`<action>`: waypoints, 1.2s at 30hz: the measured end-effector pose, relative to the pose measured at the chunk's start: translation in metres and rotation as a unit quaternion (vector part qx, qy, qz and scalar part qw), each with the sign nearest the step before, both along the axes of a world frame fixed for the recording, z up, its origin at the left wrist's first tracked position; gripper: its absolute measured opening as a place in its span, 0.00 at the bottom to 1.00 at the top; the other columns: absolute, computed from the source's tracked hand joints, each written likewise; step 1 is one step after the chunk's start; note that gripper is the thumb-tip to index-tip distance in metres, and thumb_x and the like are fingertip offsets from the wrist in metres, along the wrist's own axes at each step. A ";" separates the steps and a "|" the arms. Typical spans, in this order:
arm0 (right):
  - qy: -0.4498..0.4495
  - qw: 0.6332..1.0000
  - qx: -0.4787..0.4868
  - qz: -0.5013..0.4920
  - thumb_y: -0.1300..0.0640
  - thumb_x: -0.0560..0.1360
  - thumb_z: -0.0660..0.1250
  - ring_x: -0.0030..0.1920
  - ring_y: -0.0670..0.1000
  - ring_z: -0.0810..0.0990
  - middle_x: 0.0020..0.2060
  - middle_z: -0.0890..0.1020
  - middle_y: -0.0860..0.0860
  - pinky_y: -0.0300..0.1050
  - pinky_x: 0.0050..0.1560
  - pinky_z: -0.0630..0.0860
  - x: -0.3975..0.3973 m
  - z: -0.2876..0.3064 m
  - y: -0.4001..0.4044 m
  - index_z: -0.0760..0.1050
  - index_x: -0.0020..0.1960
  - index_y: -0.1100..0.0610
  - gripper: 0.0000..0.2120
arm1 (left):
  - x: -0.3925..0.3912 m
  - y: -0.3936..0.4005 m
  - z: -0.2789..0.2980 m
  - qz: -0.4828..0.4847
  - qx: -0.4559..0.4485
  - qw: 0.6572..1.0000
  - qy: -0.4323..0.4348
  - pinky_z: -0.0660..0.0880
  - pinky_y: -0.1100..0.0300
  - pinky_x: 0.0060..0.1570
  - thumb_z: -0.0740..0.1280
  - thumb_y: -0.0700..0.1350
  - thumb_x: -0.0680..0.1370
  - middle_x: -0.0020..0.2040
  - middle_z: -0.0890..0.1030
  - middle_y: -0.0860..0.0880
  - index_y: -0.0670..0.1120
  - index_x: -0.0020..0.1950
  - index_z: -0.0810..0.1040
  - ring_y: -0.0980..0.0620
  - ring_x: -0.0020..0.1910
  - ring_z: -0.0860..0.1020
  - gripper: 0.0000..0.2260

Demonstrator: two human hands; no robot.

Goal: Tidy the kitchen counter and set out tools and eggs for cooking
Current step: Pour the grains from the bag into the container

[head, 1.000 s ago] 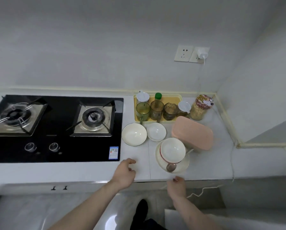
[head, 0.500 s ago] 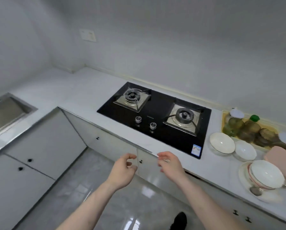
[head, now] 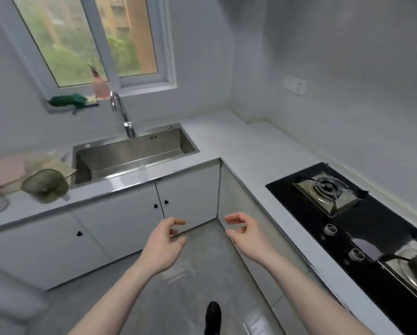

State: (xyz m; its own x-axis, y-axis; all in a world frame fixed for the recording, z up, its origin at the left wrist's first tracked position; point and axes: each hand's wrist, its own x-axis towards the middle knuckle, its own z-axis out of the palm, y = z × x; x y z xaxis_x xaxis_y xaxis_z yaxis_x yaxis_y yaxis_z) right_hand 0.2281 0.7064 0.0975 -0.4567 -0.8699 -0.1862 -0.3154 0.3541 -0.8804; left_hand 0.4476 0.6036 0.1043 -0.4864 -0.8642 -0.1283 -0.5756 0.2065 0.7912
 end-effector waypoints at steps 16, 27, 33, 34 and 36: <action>-0.020 0.974 0.024 0.223 0.57 0.76 0.68 0.52 0.39 0.80 0.61 0.78 0.42 0.26 0.40 0.72 0.067 0.013 -0.278 0.76 0.64 0.45 0.17 | 0.113 -0.199 0.006 0.203 0.009 0.979 -0.032 0.72 0.61 0.53 0.70 0.45 0.78 0.61 0.76 0.54 0.56 0.64 0.75 0.57 0.60 0.75 0.15; -0.027 0.946 0.056 0.317 0.54 0.75 0.68 0.53 0.40 0.81 0.59 0.77 0.37 0.39 0.51 0.78 0.135 -0.005 -0.426 0.76 0.63 0.41 0.18 | 0.208 -0.314 -0.016 0.350 0.076 0.933 -0.032 0.72 0.62 0.43 0.72 0.46 0.77 0.53 0.82 0.51 0.54 0.63 0.77 0.54 0.58 0.78 0.15; -0.030 0.951 0.077 0.297 0.53 0.76 0.68 0.52 0.38 0.82 0.60 0.77 0.36 0.32 0.43 0.74 0.178 -0.026 -0.502 0.75 0.63 0.40 0.17 | 0.281 -0.420 -0.036 0.364 0.096 0.924 -0.070 0.77 0.52 0.52 0.72 0.49 0.76 0.61 0.79 0.47 0.52 0.66 0.75 0.49 0.54 0.80 0.19; -0.028 0.953 0.079 0.290 0.53 0.76 0.68 0.51 0.38 0.82 0.60 0.77 0.36 0.32 0.43 0.74 0.187 -0.029 -0.515 0.75 0.63 0.40 0.17 | 0.292 -0.440 -0.038 0.359 0.090 0.925 -0.082 0.78 0.51 0.52 0.73 0.49 0.76 0.63 0.77 0.47 0.51 0.67 0.75 0.48 0.55 0.79 0.20; -0.029 0.955 0.088 0.282 0.53 0.76 0.69 0.50 0.38 0.82 0.60 0.77 0.37 0.33 0.43 0.75 0.209 -0.034 -0.540 0.75 0.63 0.41 0.17 | 0.316 -0.481 -0.044 0.352 0.084 0.926 -0.106 0.77 0.51 0.55 0.74 0.49 0.75 0.66 0.75 0.46 0.46 0.69 0.74 0.45 0.60 0.78 0.24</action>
